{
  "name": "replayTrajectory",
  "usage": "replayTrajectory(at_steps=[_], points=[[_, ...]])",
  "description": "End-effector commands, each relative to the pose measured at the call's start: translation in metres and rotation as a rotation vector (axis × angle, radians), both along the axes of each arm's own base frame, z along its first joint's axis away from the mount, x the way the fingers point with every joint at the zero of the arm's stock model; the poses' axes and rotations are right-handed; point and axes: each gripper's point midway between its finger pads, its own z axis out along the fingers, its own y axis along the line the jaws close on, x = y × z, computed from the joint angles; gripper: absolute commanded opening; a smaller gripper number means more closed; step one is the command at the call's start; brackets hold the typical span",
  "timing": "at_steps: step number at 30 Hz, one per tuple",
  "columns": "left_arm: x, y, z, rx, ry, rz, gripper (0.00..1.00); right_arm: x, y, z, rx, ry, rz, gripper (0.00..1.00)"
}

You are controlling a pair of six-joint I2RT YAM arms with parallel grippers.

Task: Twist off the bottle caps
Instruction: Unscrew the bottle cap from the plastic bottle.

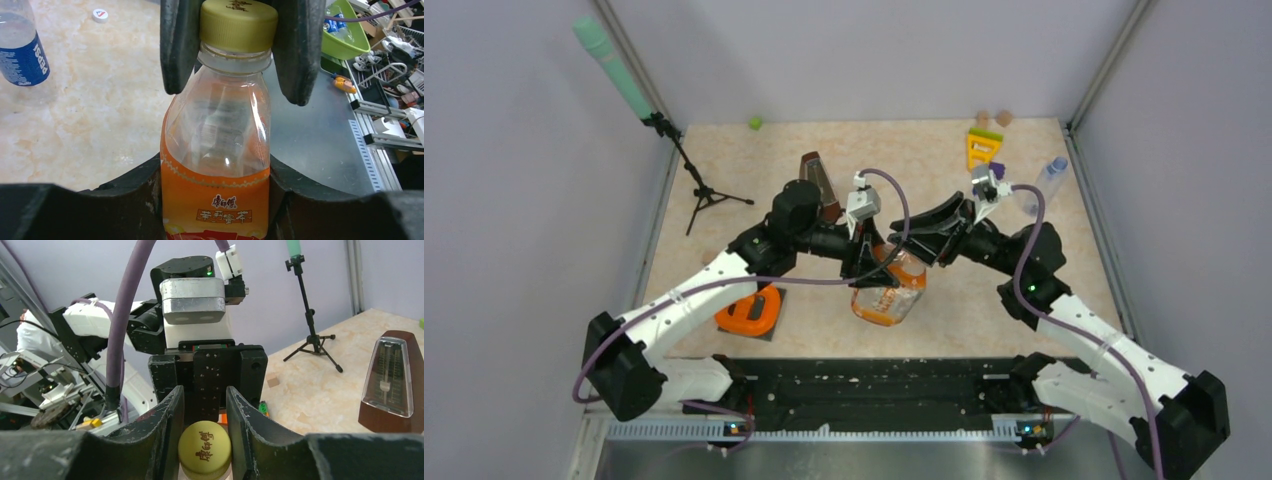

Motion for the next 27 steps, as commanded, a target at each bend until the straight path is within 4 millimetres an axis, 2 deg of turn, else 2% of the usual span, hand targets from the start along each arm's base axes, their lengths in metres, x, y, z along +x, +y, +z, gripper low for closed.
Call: replayTrajectory(at_steps=[1, 5, 7, 10, 14, 19, 27], points=[[0.006, -0.005, 0.014, -0.027, -0.051, 0.061, 0.00, -0.005, -0.001, 0.019, 0.015, -0.052, 0.005, 0.23], [0.046, 0.008, 0.004, 0.055, -0.199, 0.360, 0.00, 0.018, -0.007, 0.011, 0.033, 0.015, -0.124, 0.44], [0.052, 0.013, 0.002, 0.087, -0.254, 0.427, 0.00, 0.025, -0.008, 0.007, 0.043, 0.045, -0.148, 0.54], [0.052, 0.010, 0.000, 0.118, -0.279, 0.442, 0.00, 0.027, -0.003, 0.006, 0.049, 0.068, -0.126, 0.62], [0.055, 0.005, -0.008, 0.201, -0.359, 0.500, 0.00, 0.030, -0.002, 0.005, 0.059, 0.086, -0.129, 0.64], [0.061, 0.005, -0.013, 0.239, -0.358, 0.583, 0.00, 0.040, -0.008, 0.001, 0.058, 0.116, -0.201, 0.64], [0.071, 0.014, 0.002, 0.185, -0.371, 0.677, 0.00, 0.053, -0.014, -0.018, 0.001, 0.196, -0.285, 0.63]])
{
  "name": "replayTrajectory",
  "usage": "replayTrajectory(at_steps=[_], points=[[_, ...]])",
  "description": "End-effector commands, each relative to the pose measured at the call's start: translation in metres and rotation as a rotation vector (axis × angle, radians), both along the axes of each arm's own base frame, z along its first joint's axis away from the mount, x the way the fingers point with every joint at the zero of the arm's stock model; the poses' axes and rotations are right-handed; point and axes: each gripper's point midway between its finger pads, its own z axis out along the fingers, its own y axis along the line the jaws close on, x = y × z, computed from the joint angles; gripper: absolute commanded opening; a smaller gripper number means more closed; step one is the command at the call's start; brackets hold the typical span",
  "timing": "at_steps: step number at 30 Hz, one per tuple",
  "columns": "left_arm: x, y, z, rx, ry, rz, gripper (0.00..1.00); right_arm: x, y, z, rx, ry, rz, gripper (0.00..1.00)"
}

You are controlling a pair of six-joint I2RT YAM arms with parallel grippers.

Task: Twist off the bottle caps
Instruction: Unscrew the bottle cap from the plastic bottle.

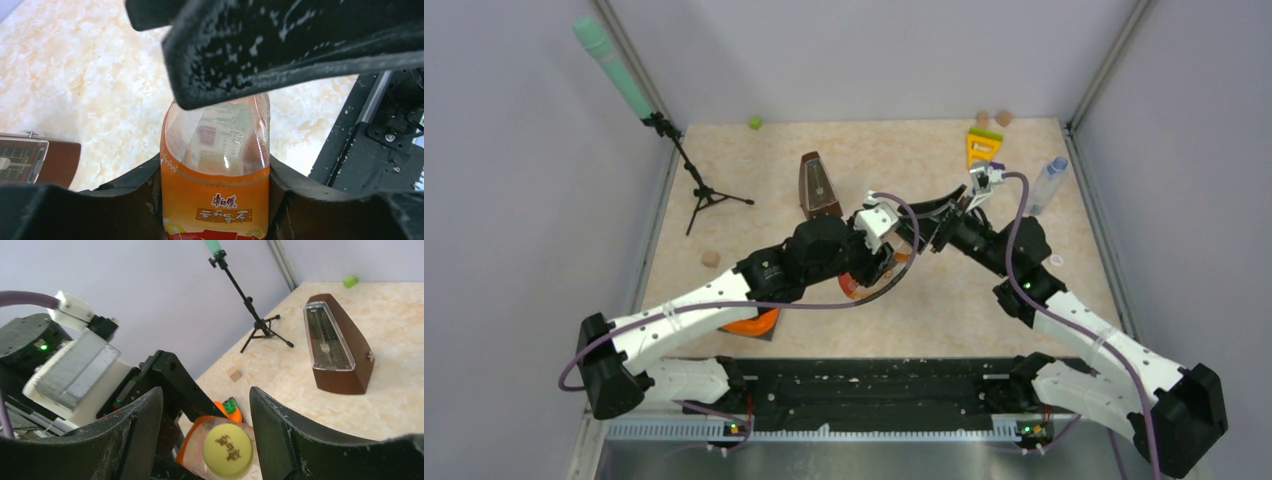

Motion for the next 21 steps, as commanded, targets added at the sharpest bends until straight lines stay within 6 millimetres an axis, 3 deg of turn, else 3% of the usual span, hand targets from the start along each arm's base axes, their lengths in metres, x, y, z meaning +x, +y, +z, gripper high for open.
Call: replayTrajectory(at_steps=[1, 5, 11, 13, 16, 21], points=[[0.0126, 0.0030, 0.0399, -0.110, -0.086, 0.073, 0.00, 0.0018, -0.0071, 0.0091, 0.009, 0.001, -0.048, 0.63], [0.0133, 0.0041, 0.0383, -0.105, -0.086, 0.081, 0.00, 0.0026, -0.0076, 0.0092, 0.006, 0.005, -0.052, 0.61], [0.0132, 0.0084, 0.0407, -0.116, -0.097, 0.093, 0.00, 0.0037, -0.0080, 0.0073, 0.010, 0.011, -0.058, 0.44], [0.0135, 0.0086, 0.0403, -0.115, -0.096, 0.095, 0.00, 0.0034, -0.0079, 0.0071, 0.012, 0.012, -0.057, 0.43], [0.0129, 0.0073, 0.0390, -0.112, -0.093, 0.088, 0.00, 0.0026, -0.0084, 0.0092, 0.018, 0.006, -0.056, 0.43], [0.0119, 0.0048, 0.0365, -0.106, -0.085, 0.077, 0.00, 0.0043, -0.0115, 0.0108, 0.025, 0.006, -0.076, 0.55]])
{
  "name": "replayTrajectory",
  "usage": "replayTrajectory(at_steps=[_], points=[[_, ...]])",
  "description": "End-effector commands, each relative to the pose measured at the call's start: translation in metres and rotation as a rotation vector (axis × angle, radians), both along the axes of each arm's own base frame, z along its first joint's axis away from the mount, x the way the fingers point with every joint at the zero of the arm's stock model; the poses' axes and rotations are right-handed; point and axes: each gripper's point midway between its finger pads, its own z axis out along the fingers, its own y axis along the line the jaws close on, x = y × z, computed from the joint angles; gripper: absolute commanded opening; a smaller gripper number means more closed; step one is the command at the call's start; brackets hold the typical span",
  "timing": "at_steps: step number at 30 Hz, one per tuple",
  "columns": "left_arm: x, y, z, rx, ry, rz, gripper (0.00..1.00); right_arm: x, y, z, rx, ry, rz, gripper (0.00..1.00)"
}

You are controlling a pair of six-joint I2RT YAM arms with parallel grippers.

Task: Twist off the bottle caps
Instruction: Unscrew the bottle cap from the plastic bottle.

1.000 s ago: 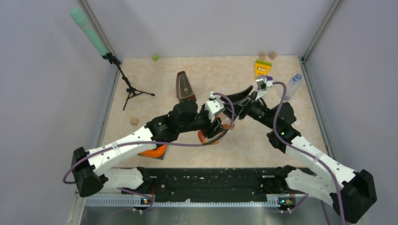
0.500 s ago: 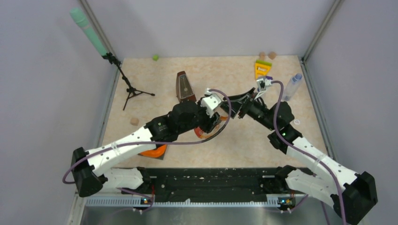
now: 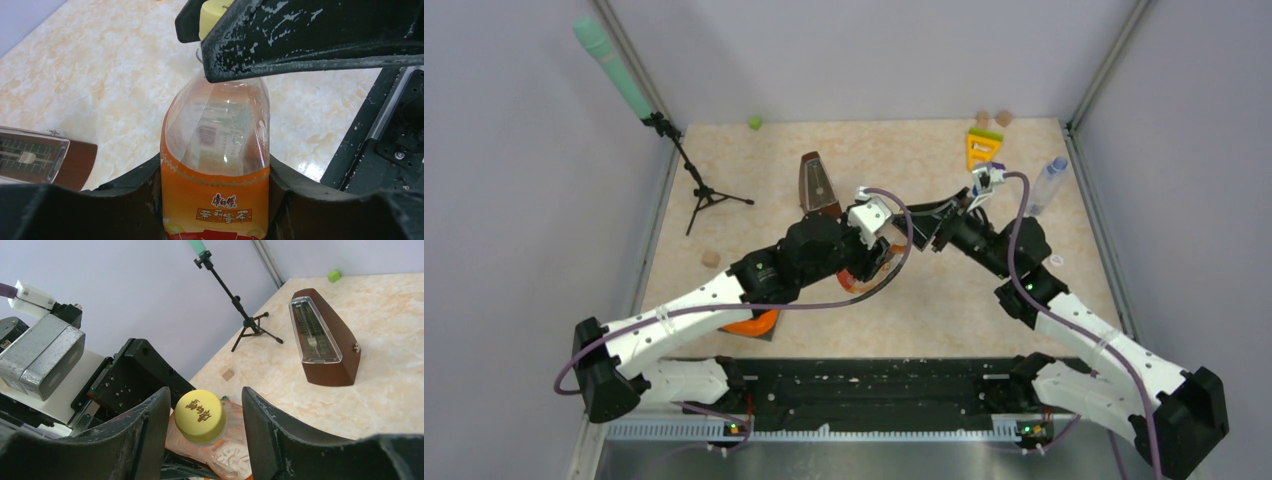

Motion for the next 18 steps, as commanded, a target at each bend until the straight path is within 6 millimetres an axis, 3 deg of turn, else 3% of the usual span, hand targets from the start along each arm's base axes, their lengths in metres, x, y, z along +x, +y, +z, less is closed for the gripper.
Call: replayTrajectory(at_steps=[1, 5, 18], points=[[0.0018, -0.0033, 0.0192, -0.065, -0.036, 0.003, 0.00, -0.0032, -0.0066, 0.0216, 0.042, -0.053, -0.024, 0.55], [0.0007, -0.0048, 0.0189, -0.064, -0.033, -0.006, 0.00, -0.0031, -0.0072, 0.0235, 0.048, -0.059, -0.028, 0.50], [-0.0056, -0.0072, 0.0244, -0.088, -0.034, -0.045, 0.00, -0.0078, -0.0042, 0.0234, 0.043, -0.074, 0.005, 0.17]])
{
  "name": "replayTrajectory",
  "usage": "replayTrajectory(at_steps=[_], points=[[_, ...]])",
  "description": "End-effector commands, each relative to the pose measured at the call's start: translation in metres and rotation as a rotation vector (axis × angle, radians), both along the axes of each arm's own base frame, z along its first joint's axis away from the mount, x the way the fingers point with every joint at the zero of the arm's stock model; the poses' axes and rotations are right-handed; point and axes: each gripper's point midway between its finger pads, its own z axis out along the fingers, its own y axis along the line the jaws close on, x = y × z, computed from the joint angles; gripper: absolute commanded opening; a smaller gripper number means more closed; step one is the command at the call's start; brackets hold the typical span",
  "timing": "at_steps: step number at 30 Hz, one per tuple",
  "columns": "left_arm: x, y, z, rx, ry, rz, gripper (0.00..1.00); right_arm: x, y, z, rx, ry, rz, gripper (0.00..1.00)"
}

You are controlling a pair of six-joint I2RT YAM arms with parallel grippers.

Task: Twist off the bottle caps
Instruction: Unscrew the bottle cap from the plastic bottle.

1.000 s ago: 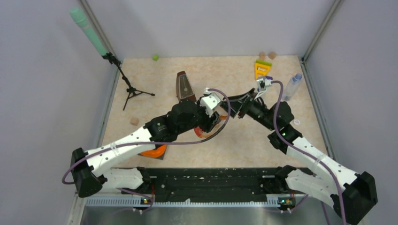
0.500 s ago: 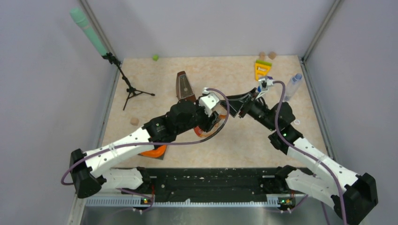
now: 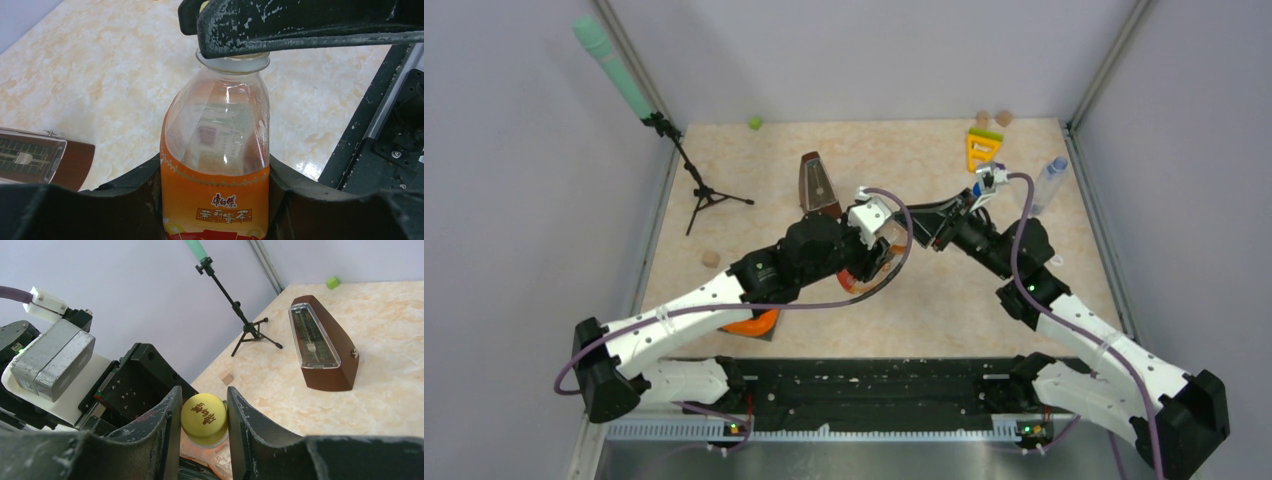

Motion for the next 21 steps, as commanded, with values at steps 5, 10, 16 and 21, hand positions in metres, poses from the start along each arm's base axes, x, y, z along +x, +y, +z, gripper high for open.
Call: replayTrajectory(at_steps=[5, 10, 16, 21], points=[[-0.027, -0.011, 0.031, -0.152, 0.012, -0.192, 0.00, -0.021, 0.004, 0.024, 0.016, -0.125, 0.097, 0.09], [-0.031, 0.000, 0.040, -0.225, 0.059, -0.267, 0.00, -0.032, 0.004, 0.031, 0.023, -0.171, 0.147, 0.08], [-0.043, 0.001, 0.047, -0.282, 0.119, -0.389, 0.00, -0.045, 0.005, 0.038, 0.036, -0.225, 0.210, 0.05], [-0.055, -0.004, 0.044, -0.302, 0.172, -0.483, 0.00, -0.053, 0.007, 0.040, 0.045, -0.247, 0.252, 0.03]])
